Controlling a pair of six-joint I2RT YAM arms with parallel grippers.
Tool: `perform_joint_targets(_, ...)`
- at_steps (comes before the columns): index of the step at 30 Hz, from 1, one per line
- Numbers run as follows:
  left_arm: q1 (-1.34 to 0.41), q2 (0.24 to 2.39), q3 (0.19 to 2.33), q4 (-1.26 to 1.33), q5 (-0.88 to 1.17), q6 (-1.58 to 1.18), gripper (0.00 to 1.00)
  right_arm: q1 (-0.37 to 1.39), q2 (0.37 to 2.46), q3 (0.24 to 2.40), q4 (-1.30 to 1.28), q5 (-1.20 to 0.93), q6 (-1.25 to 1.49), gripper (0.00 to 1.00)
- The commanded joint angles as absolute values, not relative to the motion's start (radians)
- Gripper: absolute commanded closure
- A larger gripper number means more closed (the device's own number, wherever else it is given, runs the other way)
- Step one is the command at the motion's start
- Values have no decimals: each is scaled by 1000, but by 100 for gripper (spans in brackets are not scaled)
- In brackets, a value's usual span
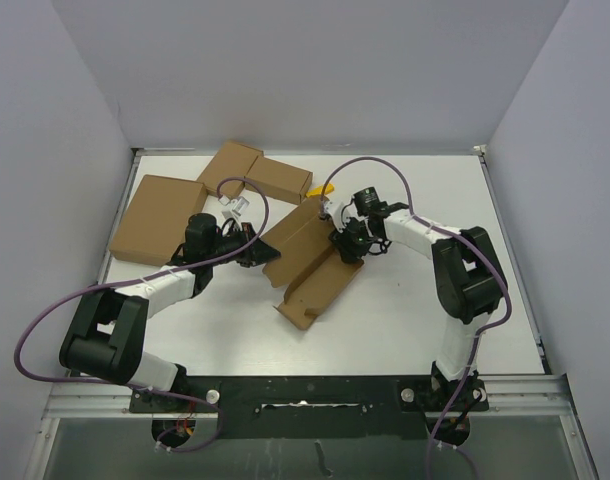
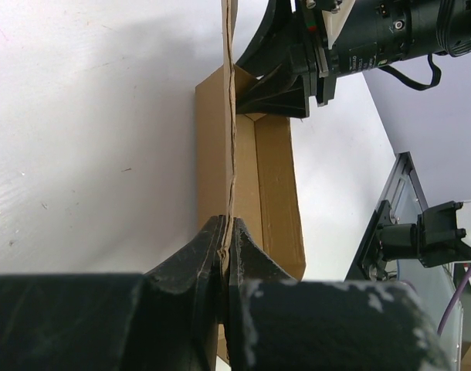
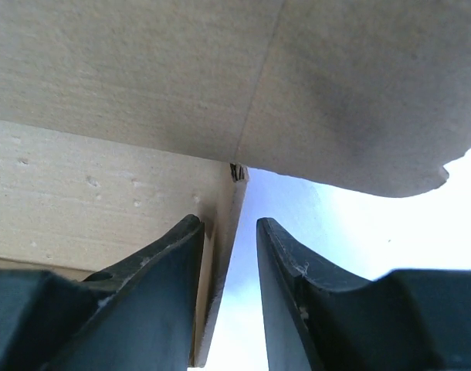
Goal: Fold the paper box
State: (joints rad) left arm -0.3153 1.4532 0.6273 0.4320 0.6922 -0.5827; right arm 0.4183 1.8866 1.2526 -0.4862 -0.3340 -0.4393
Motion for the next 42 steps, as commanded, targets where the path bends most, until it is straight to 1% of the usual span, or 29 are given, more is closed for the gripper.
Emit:
perform_joint_targets(1,-315,1406,655,457,701,-564,100,412,1828,1262,-504,-309,-473,65)
perform_joint_targets(3,-315,1405,654,457,701,-563,100,414,1841,1265,-505,-296,-473,66)
perform_joint_targets(5,-316,1405,655,457,700,-564,100,414,1845,1267,-504,-282,-469,71)
perform_joint_targets(8,-315,1404,655,459,701,-564,100,419,1847,1269,-500,-271,-459,87)
perform_joint_targets(12,-315,1401,654,464,703,-566,100,426,1845,1266,-483,-248,-428,100)
perform_joint_targets(15,-316,1397,652,469,704,-568,100,430,1839,1264,-470,-231,-416,100)
perform_joint_targets(18,-315,1394,652,471,704,-565,100,424,1838,1269,-482,-292,-416,100)
perform_joint_targets(19,-317,1392,653,471,704,-563,100,418,1833,1272,-487,-321,-416,92)
perform_joint_targets(20,-316,1389,651,471,703,-560,100,412,1825,1272,-491,-342,-414,81)
perform_joint_targets(21,-317,1384,650,471,702,-557,100,408,1816,1272,-495,-362,-416,71)
perform_joint_targets(22,-316,1380,650,470,701,-552,100,401,1804,1272,-501,-386,-418,65)
perform_joint_targets(24,-316,1366,653,462,697,-539,100,385,1774,1270,-511,-442,-418,56)
perform_joint_targets(27,-322,1335,658,442,689,-509,100,356,1717,1256,-520,-545,-433,47)
perform_joint_targets(28,-328,1318,660,434,683,-497,100,345,1699,1251,-523,-582,-444,42)
perform_joint_targets(31,-347,1283,664,407,665,-447,100,312,1642,1236,-525,-672,-457,40)
perform_joint_targets(37,-395,1220,671,345,612,-341,100,221,1556,1201,-525,-848,-480,39)
perform_joint_targets(42,-399,1210,672,341,613,-321,100,192,1525,1171,-513,-911,-506,40)
